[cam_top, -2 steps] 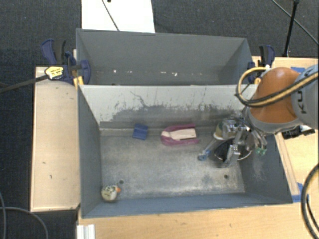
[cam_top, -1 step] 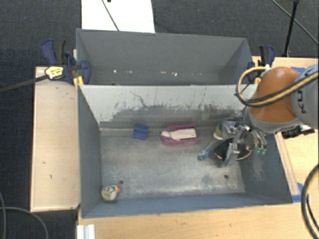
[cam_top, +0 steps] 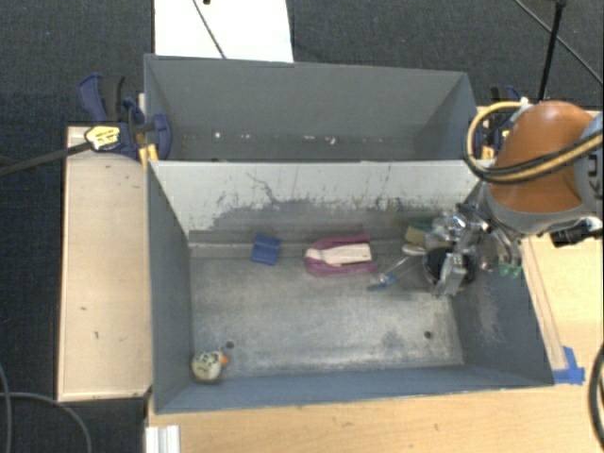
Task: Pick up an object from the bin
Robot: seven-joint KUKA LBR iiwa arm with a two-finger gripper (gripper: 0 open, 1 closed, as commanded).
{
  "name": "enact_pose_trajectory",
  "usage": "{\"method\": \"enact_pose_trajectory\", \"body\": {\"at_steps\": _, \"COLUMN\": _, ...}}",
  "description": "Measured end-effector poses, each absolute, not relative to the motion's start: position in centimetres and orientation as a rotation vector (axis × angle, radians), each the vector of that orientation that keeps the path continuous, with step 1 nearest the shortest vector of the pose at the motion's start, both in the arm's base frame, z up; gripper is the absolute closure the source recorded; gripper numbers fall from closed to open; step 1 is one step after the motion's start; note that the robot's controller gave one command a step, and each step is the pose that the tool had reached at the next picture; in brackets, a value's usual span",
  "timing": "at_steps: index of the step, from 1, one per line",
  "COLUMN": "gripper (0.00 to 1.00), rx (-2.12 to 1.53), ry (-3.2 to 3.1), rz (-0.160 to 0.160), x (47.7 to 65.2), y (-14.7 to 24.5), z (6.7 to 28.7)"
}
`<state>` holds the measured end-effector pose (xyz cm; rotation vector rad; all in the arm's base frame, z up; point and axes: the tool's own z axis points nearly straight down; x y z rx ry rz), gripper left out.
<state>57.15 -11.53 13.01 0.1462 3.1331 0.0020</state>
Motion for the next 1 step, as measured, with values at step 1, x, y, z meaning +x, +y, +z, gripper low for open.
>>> {"method": "enact_pose_trajectory", "body": {"at_steps": 1, "gripper": 1.00, "rx": 0.143, "ry": 3.131, "rz": -0.001, "x": 57.32, "y": -11.55, "z": 17.35}}
